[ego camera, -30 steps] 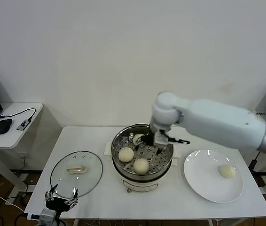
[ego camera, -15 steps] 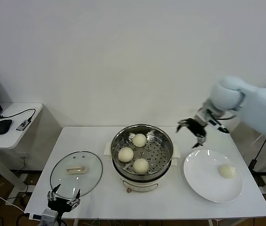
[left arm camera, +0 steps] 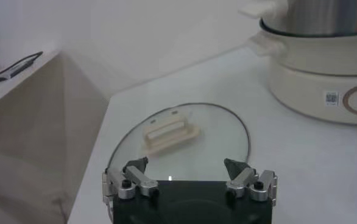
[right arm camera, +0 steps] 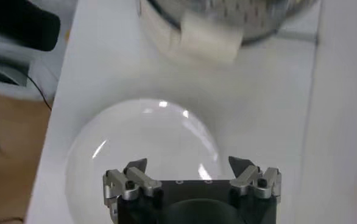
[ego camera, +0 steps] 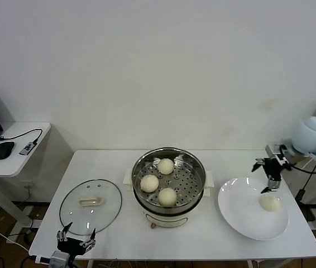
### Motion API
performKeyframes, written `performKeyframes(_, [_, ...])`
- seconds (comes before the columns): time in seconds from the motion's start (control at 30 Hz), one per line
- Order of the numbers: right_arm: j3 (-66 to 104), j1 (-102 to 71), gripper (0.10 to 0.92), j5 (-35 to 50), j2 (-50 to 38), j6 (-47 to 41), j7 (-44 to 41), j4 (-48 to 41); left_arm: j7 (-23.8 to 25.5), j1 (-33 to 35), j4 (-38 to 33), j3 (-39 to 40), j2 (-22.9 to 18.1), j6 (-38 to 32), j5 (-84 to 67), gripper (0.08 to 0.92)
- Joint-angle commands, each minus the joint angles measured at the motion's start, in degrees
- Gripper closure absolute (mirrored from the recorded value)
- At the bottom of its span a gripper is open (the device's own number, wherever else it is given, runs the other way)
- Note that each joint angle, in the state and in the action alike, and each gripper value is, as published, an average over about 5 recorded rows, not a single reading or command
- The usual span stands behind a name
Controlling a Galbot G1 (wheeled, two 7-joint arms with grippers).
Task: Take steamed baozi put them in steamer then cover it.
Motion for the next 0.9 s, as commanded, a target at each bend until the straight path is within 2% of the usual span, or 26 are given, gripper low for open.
performKeyframes(0.03, [8.2,-11.5,0.203,-6.4,0.7,-0.9,0.7,-8.5,0.1,0.0,0.5,0.0,-0.1,0.1,0.1,0.177])
performKeyframes(0.27, [11.1,-14.5,0.203,-11.9,3.7,5.5,2.1,-12.7,0.0,-0.2,1.9,-0.2,-0.1,0.1,0.0,0.177])
performKeyframes(0.9, [14.7,-20.3,0.203,-18.0,7.0,4.7,5.8,-14.2,0.4,-0.4,3.1,-0.2,-0.5,0.3,0.5,0.177])
